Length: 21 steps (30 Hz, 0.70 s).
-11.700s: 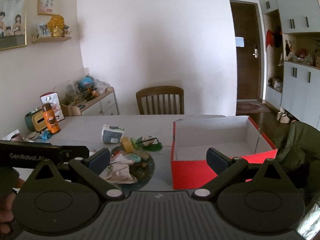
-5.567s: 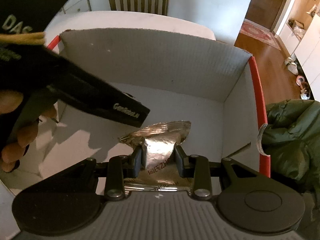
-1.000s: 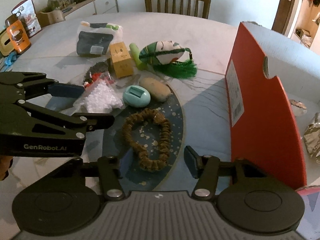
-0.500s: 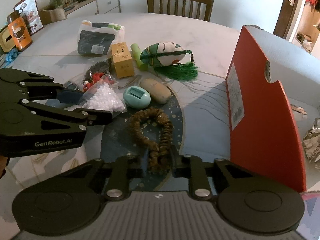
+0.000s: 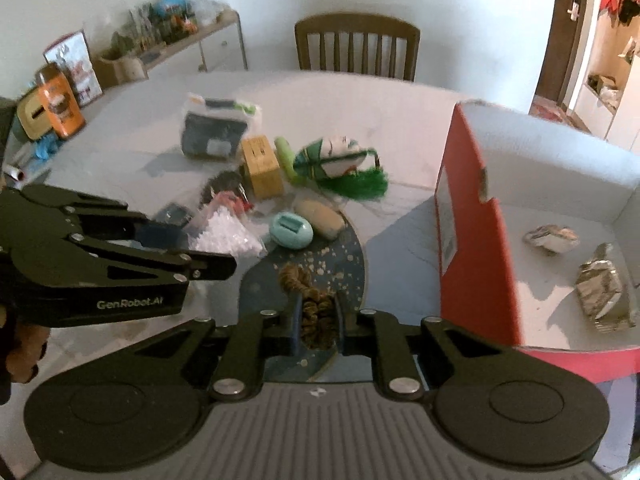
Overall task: Organize objects
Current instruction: 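Grasp the brown bead bracelet with the right tool while the left tool grasps the white bead bag, then carry the bracelet and bead bag with both tools into the shoebox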
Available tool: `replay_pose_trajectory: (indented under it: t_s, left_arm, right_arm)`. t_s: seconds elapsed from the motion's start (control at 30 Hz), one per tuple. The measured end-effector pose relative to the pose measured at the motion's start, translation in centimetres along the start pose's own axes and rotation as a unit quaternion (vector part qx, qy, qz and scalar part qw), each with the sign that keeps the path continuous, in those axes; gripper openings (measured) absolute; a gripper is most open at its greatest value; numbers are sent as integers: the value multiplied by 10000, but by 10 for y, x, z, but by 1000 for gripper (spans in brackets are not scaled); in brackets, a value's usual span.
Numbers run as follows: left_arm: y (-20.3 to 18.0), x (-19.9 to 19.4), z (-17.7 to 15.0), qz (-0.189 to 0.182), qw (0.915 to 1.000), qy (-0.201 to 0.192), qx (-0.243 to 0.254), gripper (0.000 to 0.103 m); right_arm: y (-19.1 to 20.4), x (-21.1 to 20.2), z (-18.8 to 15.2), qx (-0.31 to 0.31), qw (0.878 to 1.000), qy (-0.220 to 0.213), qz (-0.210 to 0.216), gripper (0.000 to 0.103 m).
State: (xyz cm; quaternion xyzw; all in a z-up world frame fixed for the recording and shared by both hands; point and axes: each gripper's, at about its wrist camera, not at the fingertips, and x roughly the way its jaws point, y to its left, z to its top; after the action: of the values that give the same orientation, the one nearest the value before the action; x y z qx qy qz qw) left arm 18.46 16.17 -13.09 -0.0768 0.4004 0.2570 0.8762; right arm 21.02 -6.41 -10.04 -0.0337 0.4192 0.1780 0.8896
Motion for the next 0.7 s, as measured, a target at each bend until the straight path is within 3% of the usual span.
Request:
replay_pose_trajectory:
  t_s: [0.37,0.7]
  left_arm:
    - [-30,-53,19,-125,9995,-207,-187,30]
    - [-76,-67,40,-343,9987,-346,-144,31]
  right_arm:
    - [-22,-78,9,245,9985,-491,89,16]
    - [-65,-118,12,448,9958,-797,71,16]
